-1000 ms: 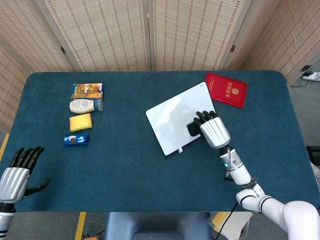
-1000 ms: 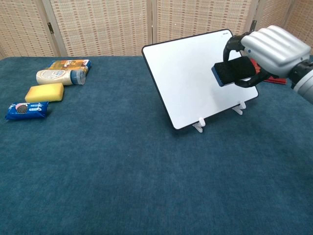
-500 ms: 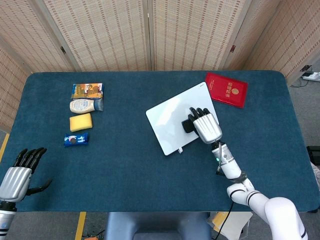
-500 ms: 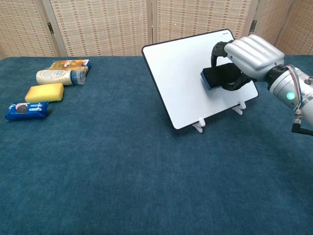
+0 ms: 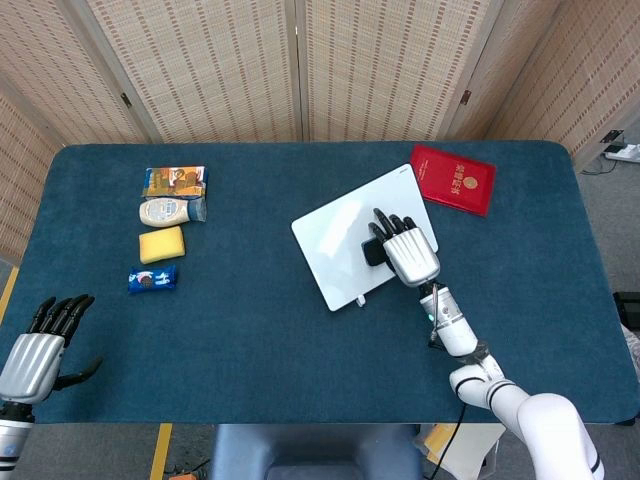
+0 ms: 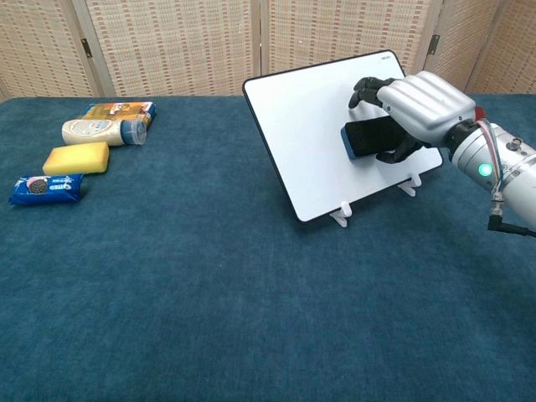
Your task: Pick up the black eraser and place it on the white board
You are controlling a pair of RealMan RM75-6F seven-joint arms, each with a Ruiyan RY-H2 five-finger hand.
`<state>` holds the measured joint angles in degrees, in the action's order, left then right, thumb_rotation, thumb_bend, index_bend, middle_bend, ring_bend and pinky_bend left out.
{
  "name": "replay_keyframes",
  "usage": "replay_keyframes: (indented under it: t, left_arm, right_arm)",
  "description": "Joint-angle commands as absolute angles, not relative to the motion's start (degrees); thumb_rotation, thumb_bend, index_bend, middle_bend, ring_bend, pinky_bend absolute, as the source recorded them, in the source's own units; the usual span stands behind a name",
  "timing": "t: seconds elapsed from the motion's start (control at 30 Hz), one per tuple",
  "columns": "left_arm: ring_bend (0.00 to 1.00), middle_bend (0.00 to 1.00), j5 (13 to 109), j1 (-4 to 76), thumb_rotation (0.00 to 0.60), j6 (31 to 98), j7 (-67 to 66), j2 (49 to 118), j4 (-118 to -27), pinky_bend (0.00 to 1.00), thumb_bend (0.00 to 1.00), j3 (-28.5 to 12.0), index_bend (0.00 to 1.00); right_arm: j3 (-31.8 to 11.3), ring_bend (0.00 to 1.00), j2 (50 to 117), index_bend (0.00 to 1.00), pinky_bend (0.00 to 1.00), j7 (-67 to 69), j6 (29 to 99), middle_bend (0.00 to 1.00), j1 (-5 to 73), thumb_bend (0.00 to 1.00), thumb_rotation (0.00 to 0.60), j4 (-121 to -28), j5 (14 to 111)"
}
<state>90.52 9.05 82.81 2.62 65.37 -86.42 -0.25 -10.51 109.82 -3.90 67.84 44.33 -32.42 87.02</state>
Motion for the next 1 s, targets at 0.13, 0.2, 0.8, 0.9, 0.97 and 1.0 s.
replay_keyframes:
  t: [0.13,0.2,0.8,0.9,0.97,1.0]
  left_arm:
    - [0.12,0.11,91.19,8.90,0.585,83.43,2.54,65.43,-86.45,0.06,0.29,-0.04,0.00]
    - [0.12,0.11,91.26,8.92,0.588,83.48,2.59,65.48,-86.33,0.06,0.29,-0.03,0.00]
    - [0.12,0.11,92.17,8.55,0.590,84.89,0.07,66.27,-86.30,0.06,0.29,0.08,0.00]
    - [0.12,0.11,92.55,8.35,0.590,85.21,-1.02,66.47,-86.62,0.06,0.29,0.31,0.00]
    - [0.12,0.11,92.71,8.24,0.588,85.29,-1.56,66.53,-86.86,0.06,0.29,0.49,0.00]
    - [0.12,0.11,92.80,8.20,0.589,85.29,-1.73,66.51,-87.02,0.06,0.29,0.59,0.00]
  right_arm:
    - [-9.72,0.16,106.89,0.00,0.25,-5.11,69.95,0.02,43.10,0.23,0.600,-36.42,87.27]
    - [-9.45,0.15,104.98,0.00,0.25,-5.68,71.85,0.01,42.10,0.23,0.600,-39.21,87.60]
    - [2.31,0.09,68.71,0.00,0.18,-22.34,86.96,0.00,18.35,0.23,0.600,-91.41,86.36]
    - [4.16,0.08,67.26,0.00,0.18,-23.07,90.65,0.00,14.00,0.23,0.600,-93.73,86.66]
    - [5.07,0.08,67.09,0.00,0.18,-22.63,91.89,0.00,11.90,0.23,0.600,-94.03,86.67]
    - [5.51,0.08,67.09,0.00,0.18,-22.52,92.12,0.00,11.11,0.23,0.600,-93.92,86.74]
